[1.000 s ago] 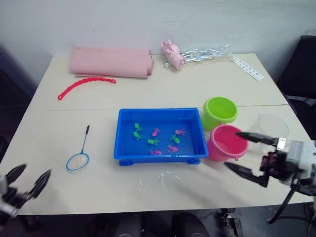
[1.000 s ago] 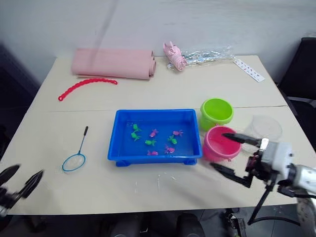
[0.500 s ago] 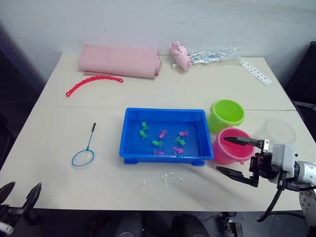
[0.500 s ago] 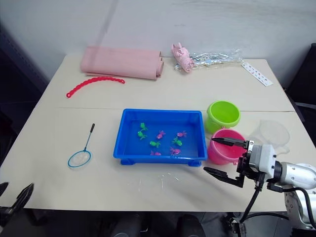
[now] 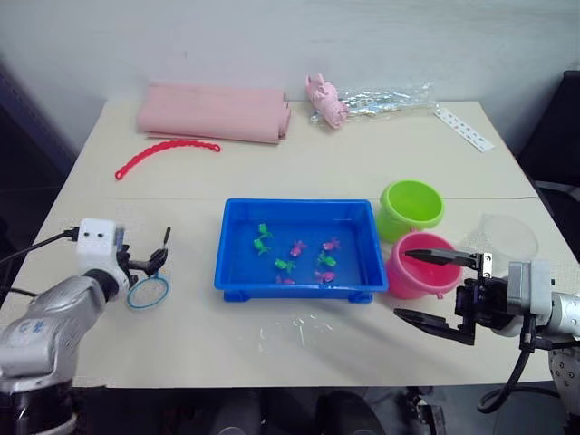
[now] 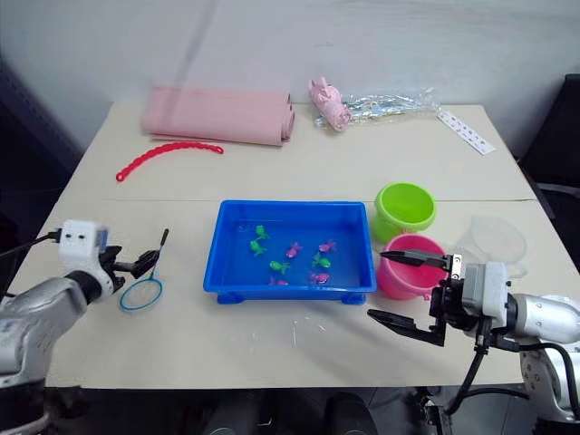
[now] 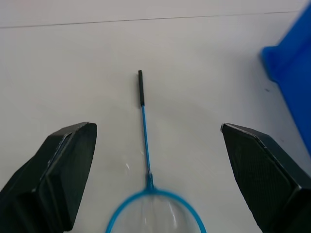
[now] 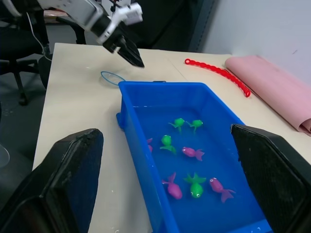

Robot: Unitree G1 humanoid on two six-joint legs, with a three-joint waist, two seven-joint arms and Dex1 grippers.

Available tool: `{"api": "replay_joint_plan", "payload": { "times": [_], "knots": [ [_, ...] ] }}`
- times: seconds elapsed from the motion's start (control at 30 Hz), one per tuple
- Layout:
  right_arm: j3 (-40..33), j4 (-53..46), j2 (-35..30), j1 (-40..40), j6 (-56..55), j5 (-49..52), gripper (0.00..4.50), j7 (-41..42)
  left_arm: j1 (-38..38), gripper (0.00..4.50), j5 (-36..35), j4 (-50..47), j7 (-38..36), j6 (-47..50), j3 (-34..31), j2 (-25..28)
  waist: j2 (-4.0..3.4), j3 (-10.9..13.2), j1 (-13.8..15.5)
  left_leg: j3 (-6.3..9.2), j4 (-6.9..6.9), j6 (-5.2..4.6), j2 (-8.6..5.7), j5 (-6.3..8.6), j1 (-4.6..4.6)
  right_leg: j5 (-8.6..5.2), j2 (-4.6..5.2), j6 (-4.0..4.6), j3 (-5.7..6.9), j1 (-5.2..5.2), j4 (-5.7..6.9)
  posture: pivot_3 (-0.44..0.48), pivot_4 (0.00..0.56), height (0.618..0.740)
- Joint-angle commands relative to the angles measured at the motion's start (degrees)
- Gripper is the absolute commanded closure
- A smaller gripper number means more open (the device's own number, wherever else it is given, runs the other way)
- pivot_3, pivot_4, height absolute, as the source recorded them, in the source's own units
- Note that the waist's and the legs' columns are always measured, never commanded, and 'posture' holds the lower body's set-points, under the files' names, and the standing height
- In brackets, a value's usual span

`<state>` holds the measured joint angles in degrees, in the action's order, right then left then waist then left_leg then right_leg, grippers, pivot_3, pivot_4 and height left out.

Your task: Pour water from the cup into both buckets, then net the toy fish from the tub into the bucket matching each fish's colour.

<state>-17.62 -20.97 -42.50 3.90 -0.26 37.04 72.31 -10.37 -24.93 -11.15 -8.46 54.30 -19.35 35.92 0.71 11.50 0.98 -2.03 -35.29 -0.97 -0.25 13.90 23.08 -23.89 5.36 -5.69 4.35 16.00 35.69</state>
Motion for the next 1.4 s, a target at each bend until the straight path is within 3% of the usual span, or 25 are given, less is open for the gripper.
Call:
{"api": "replay_joint_plan", "payload": {
  "times": [0.03, 0.23, 0.33, 0.6, 0.67, 0.8, 0.97, 1.07, 1.13, 1.23, 1.4],
  "knots": [
    [-0.1, -2.1, -0.4, 0.1, -0.4, -0.5, 0.07, -1.1, -3.1, 0.0, 3.9, 6.5, 0.4, -0.5, 3.9, -0.7, 0.0, 0.0, 0.0, -0.01, 0.01, 0.0, 0.01, 0.0, 0.04, 0.0, -0.01, 0.0, -0.02, 0.05, 0.04, 0.0, 0.15, 0.74],
    [-0.2, -2.4, -0.1, 0.4, -0.9, -2.2, 0.07, -2.7, -7.9, 0.0, 6.4, 17.2, 0.9, 1.7, 6.0, -3.6, 0.02, 0.0, 0.5, -0.06, -0.05, -0.02, -0.01, -0.04, 0.16, 0.0, 0.03, 0.0, -0.07, 0.22, 0.15, 0.0, 0.15, 0.74],
    [-0.8, -2.9, 0.2, 0.8, -1.3, -2.8, 0.0, -3.9, -7.4, 0.62, 6.2, 18.5, -0.2, 2.7, 6.2, -4.6, -0.07, -0.1, 0.4, -0.05, -0.07, 0.04, -0.01, -0.16, 0.08, 0.0, 0.03, 0.0, -0.1, 0.23, 0.27, 0.0, 0.15, 0.74],
    [-2.0, -3.7, -0.2, 2.9, -2.3, -2.8, 0.0, -4.7, -6.5, 3.9, 7.8, 20.9, -2.7, 1.5, 7.3, -5.6, -0.56, -0.3, 0.6, -0.1, -0.06, 0.03, -0.03, -0.16, 0.02, 0.0, 0.05, 0.0, -0.19, 0.23, 0.3, 0.0, 0.15, 0.74],
    [-2.0, -4.0, -0.3, 2.9, -2.1, -2.9, 0.0, -4.9, -6.9, 4.46, 8.4, 21.6, -3.3, 1.0, 7.2, -5.4, -0.6, -0.4, 0.6, -0.1, -0.06, 0.03, -0.03, -0.16, 0.02, 0.0, 0.06, 0.0, -0.19, 0.22, 0.3, 0.0, 0.15, 0.74],
    [-1.3, -5.0, -0.7, 1.0, 0.1, -2.7, 0.0, -7.0, -6.7, 4.46, 8.4, 21.5, -8.3, -8.1, 5.0, -3.4, -0.65, -0.4, 0.4, -0.12, -0.07, 0.02, -0.04, -0.19, -0.01, 0.0, 0.06, 0.0, -0.21, 0.21, 0.33, 0.0, 0.15, 0.74],
    [0.0, -7.4, -1.1, -2.5, 6.9, 0.1, 0.0, -11.3, -4.3, 4.46, 2.9, 22.1, -31.0, -31.6, -1.3, 3.7, -0.27, -0.2, 0.4, -0.11, -0.04, 0.07, 0.0, -0.22, 0.16, 0.0, 0.04, 0.02, -0.19, 0.44, 0.38, 0.0, 0.15, 0.74],
    [1.8, -8.9, -2.5, -6.2, 12.3, -0.4, 0.0, -14.8, -4.8, 4.46, -1.4, 20.7, -44.5, -35.1, -2.2, 9.3, -0.2, -0.2, 0.3, -0.11, -0.01, 0.07, 0.0, -0.21, 0.25, 0.0, 0.06, 0.02, -0.17, 0.51, 0.28, 0.0, 0.15, 0.74],
    [3.9, -9.5, -4.7, -9.5, 17.2, -2.0, 0.0, -17.7, -7.1, 4.46, -2.8, 20.0, -52.6, -39.1, -0.8, 12.0, -0.21, -0.2, 0.3, -0.15, 0.02, 0.06, -0.02, -0.2, 0.24, 0.0, 0.09, 0.02, -0.2, 0.52, 0.25, 0.0, 0.15, 0.74],
    [7.7, -10.7, -9.1, -15.9, 28.3, 3.3, 0.0, -17.5, -11.5, 4.46, -3.9, 15.0, -63.8, -40.4, 5.4, 15.5, -0.26, -0.1, 0.5, -0.14, 0.02, 0.05, -0.04, -0.2, 0.26, 0.0, 0.14, 0.03, -0.19, 0.53, 0.26, 0.0, 0.15, 0.74],
    [11.7, -10.3, -11.6, -25.1, 38.7, 9.4, 0.0, -16.8, -16.7, 4.46, 0.9, 7.1, -70.6, -38.3, 17.7, 18.1, -0.26, -0.1, 0.1, -0.16, 0.05, -0.01, -0.04, -0.18, 0.31, 0.0, 0.11, 0.03, -0.22, 0.54, 0.24, 0.0, 0.15, 0.74]
  ]
}}
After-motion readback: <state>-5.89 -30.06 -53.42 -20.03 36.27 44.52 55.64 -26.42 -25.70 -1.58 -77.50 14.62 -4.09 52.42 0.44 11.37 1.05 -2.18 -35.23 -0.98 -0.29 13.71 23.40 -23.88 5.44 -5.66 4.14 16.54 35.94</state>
